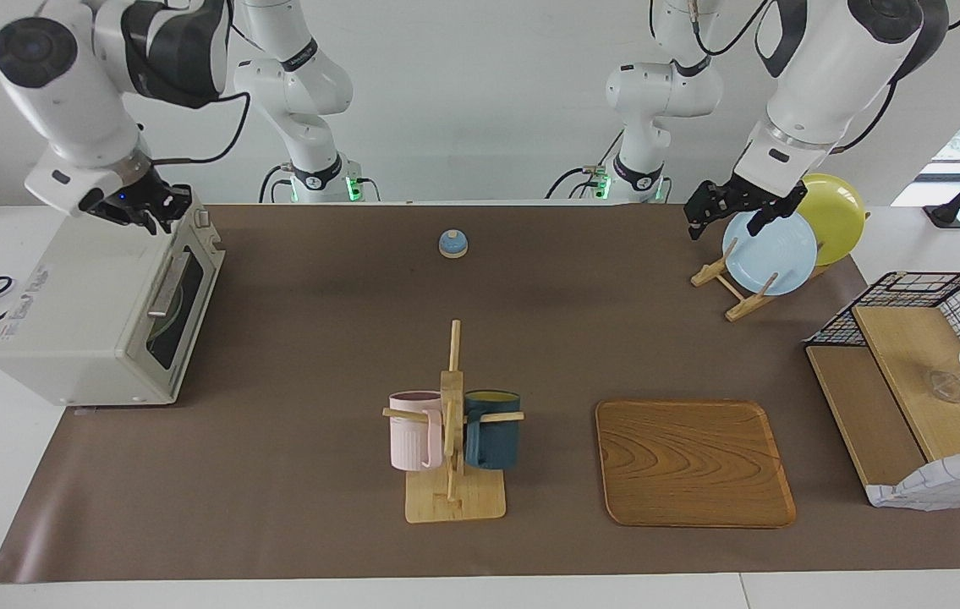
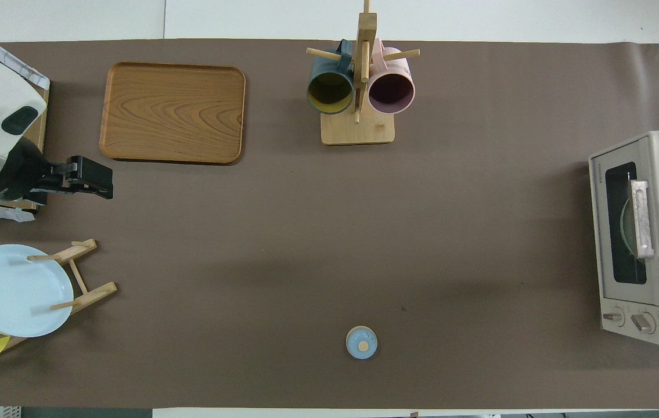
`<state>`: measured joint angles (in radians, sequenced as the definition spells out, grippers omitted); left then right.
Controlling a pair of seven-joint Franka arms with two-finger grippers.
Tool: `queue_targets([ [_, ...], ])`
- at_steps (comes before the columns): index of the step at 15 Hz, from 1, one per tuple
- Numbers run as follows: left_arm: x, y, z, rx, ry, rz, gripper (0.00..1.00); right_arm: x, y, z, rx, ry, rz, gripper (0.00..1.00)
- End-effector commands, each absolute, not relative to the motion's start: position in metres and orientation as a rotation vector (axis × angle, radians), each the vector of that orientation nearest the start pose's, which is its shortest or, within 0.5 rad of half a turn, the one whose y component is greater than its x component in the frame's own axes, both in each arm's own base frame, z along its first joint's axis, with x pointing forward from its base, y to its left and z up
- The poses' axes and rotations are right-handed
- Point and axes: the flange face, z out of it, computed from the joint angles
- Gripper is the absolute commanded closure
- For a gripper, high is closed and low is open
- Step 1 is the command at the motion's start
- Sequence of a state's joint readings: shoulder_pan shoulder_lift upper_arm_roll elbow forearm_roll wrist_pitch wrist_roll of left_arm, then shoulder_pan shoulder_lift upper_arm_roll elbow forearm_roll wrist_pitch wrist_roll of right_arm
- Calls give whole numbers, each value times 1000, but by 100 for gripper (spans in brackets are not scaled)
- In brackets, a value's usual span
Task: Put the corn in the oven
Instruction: 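Withdraw the right gripper and push the oven door closed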
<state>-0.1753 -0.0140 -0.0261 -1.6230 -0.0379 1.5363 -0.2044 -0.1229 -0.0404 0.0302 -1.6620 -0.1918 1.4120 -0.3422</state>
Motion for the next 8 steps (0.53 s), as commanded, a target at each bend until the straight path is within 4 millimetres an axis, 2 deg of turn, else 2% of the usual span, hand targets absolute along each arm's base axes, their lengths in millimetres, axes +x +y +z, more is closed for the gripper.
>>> queue_targets([
  [1, 531, -111, 607, -3173, -5, 133, 0, 520, -63, 603, -3177, -414, 375, 0],
  [4, 531, -111, 607, -3173, -5, 133, 0, 525, -53, 616, -3184, -428, 342, 0],
  [7, 531, -111, 607, -3173, -5, 133, 0, 526, -48, 616, -3168, -421, 335, 0],
  [8, 530, -111, 607, -3173, -5, 135, 0, 527, -44, 624, -3165, -409, 303, 0],
])
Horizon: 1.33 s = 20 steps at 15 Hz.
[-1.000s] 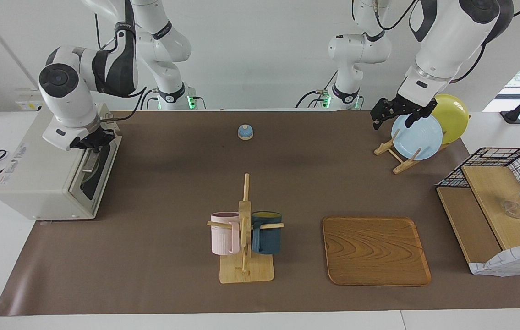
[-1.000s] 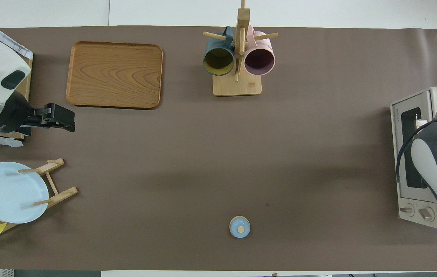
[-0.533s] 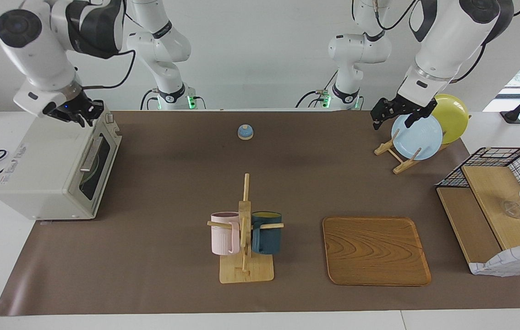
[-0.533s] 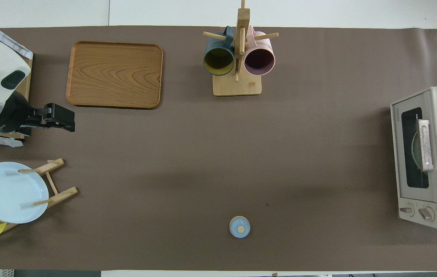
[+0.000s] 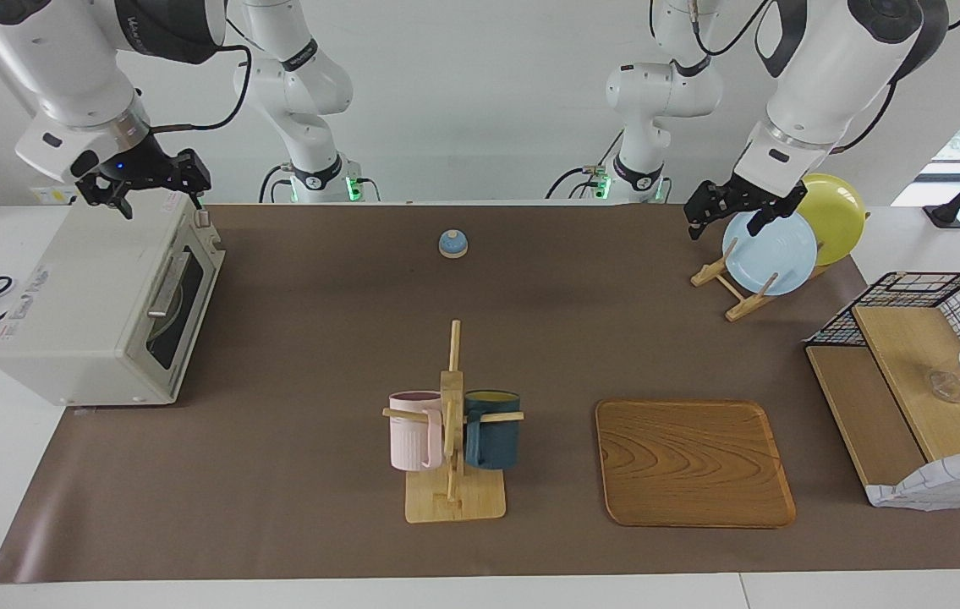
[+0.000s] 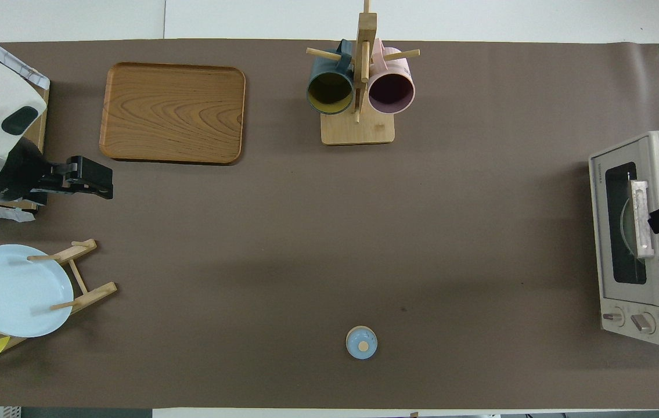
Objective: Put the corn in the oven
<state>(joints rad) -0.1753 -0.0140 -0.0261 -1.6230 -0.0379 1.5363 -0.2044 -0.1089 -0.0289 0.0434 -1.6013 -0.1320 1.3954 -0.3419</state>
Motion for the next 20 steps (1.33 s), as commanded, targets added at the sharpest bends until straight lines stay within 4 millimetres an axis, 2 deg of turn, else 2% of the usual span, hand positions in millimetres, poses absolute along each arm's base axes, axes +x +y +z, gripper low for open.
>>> queue_targets([
  [1, 531, -111, 607, -3173, -5, 133, 0, 530, -39, 623, -3159, -402, 301, 0],
  [5, 531, -111, 607, -3173, -5, 133, 0, 530, -31, 623, -3156, -239, 287, 0],
  [16, 531, -111, 607, -3173, -5, 133, 0, 525, -30, 623, -3154, -231, 306, 0],
  [20, 531, -111, 607, -3173, -5, 133, 0, 521, -24, 625, -3160, -189, 319, 0],
])
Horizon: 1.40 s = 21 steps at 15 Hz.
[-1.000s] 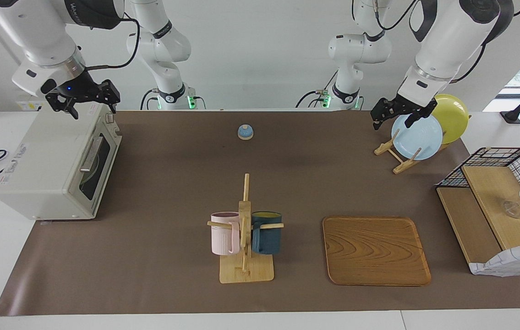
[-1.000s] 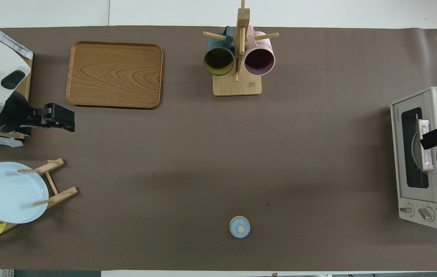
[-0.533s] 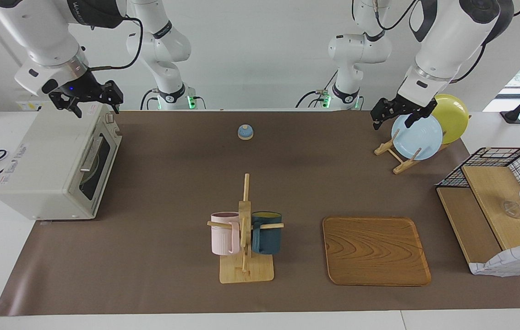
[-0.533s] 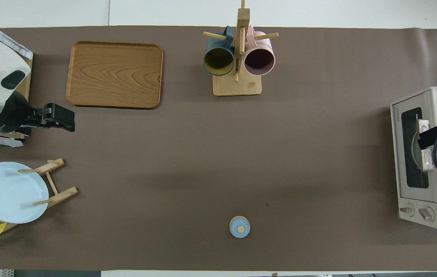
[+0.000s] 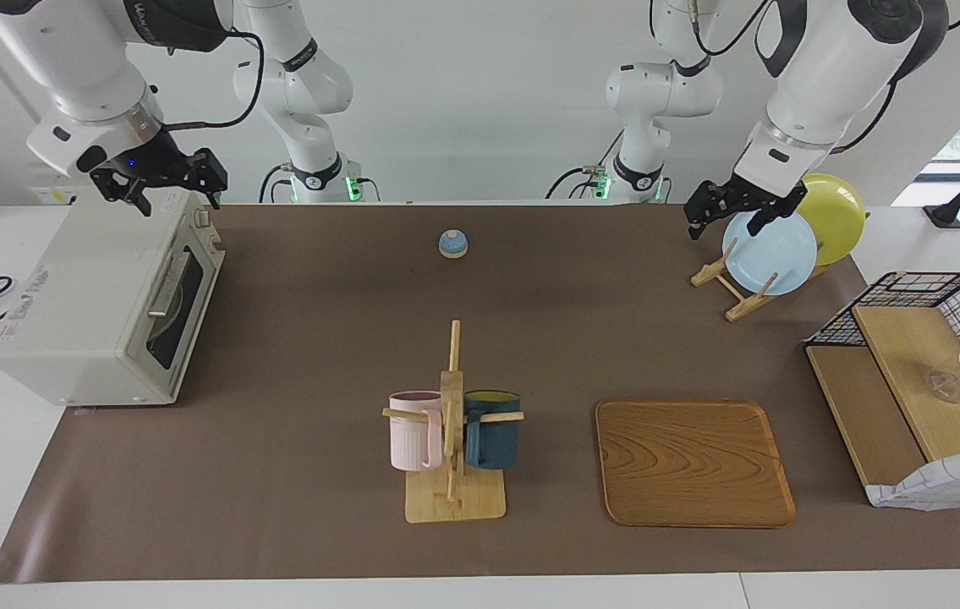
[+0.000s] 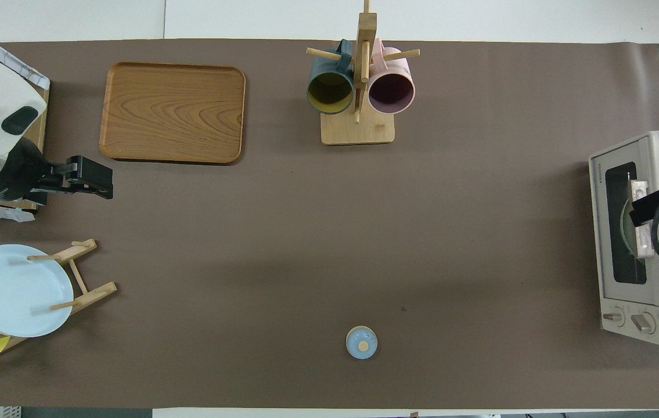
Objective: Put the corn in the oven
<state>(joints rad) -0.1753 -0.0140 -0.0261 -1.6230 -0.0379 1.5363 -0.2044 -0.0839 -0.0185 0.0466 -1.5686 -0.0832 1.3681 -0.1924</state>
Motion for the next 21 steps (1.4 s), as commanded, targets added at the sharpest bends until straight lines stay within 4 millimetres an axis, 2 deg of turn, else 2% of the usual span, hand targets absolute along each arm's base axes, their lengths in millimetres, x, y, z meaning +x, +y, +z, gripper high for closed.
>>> queue_targets([
  [1, 531, -111, 607, -3173, -5, 133, 0, 522, -23, 625, -3160, -189, 317, 0],
  [7, 531, -111, 607, -3173, -5, 133, 0, 521, -18, 626, -3161, -201, 314, 0],
  [12, 531, -111, 607, -3173, -5, 133, 0, 523, -26, 625, -3162, -180, 305, 0],
  [21, 531, -111, 607, -3173, -5, 133, 0, 523, -23, 627, -3165, -173, 292, 0],
])
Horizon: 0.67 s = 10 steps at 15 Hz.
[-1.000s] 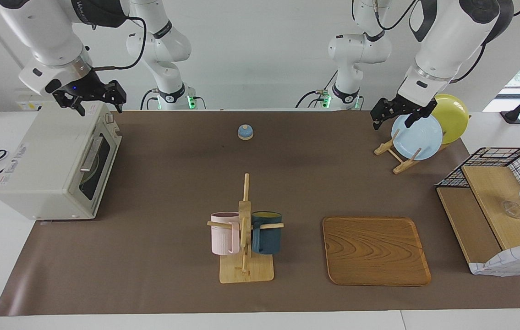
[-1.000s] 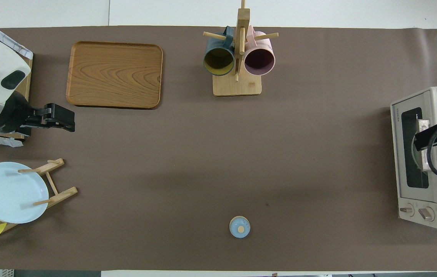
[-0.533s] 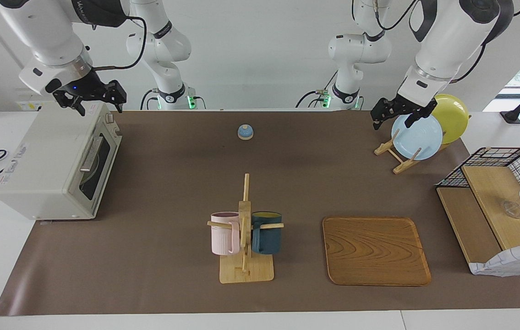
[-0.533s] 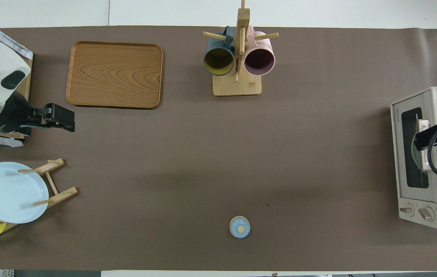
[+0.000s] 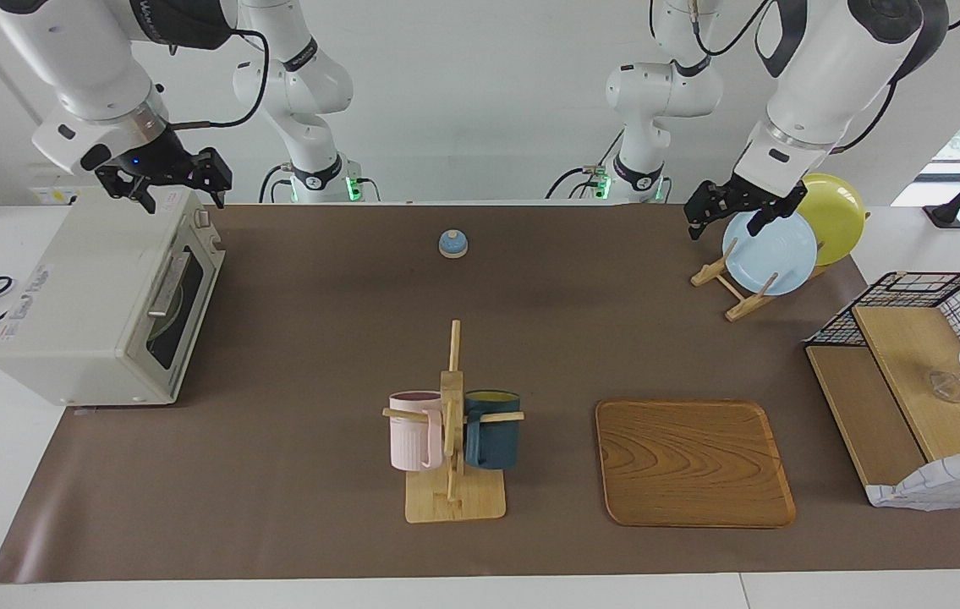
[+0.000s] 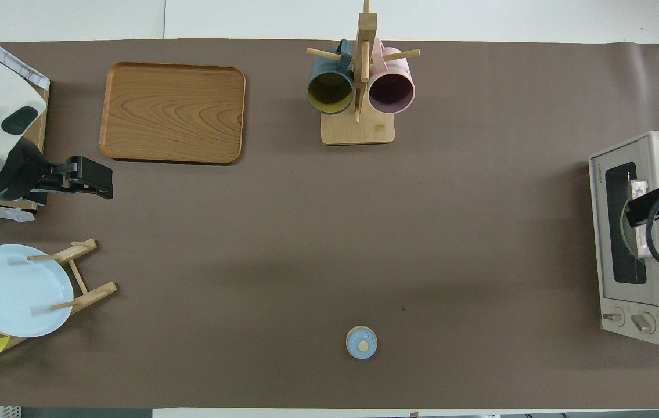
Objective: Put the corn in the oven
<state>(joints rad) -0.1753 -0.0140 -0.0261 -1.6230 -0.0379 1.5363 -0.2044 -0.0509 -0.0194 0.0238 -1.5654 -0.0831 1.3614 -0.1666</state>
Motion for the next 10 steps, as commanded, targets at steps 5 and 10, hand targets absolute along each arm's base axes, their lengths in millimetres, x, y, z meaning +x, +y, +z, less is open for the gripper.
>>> queue_targets([
  [5, 531, -111, 607, -3173, -5, 133, 0, 524, -8, 632, -3171, -158, 283, 0],
  [10, 531, -111, 607, -3173, -5, 133, 0, 528, -19, 629, -3166, -133, 278, 0],
])
